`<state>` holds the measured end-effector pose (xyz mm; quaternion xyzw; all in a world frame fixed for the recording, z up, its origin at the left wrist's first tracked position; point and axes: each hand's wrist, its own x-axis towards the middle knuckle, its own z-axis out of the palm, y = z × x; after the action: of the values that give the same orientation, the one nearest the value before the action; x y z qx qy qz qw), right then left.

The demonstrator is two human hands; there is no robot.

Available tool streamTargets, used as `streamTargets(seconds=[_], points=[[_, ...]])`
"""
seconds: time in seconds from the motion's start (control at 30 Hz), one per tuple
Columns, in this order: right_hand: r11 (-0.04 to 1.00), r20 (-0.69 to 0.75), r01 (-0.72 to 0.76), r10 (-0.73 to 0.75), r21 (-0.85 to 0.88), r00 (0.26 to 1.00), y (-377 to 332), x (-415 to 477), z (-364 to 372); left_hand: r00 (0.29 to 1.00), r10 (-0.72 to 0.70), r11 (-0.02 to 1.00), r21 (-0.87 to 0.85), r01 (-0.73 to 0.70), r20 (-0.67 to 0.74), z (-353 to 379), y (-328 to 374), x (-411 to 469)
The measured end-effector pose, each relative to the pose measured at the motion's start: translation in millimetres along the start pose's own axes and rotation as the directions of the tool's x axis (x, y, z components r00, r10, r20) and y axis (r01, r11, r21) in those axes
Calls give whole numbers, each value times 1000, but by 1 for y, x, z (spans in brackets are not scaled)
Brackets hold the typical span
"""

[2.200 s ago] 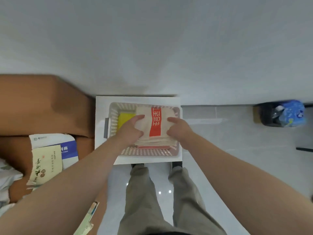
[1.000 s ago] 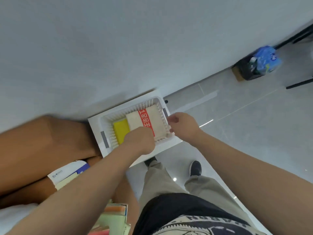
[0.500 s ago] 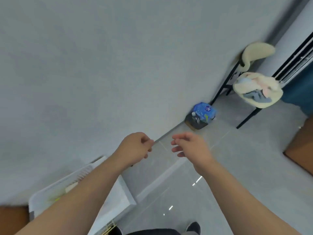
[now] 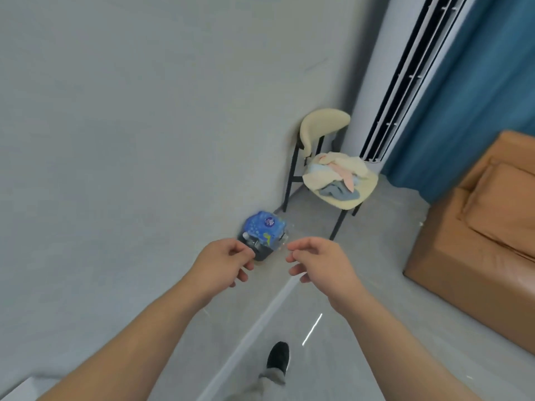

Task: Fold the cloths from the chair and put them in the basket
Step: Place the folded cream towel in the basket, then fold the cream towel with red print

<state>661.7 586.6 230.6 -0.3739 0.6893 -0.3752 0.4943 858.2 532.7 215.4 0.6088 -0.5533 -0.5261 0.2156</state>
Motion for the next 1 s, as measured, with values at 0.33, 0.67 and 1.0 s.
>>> streamTargets(seconds=[0.33, 0.67, 1.0], points=[[993, -132, -91, 80, -75, 988, -19, 195, -192, 990, -8, 1000, -9, 10, 140, 176, 123, 219], [985, -172, -164, 153, -51, 973, -33, 379, -372, 972, 2, 997, 78, -21, 236, 332, 262, 402], [984, 8, -129, 131, -119, 991, -76, 578, -519, 984, -167, 986, -4, 168, 67, 426, 360, 545]])
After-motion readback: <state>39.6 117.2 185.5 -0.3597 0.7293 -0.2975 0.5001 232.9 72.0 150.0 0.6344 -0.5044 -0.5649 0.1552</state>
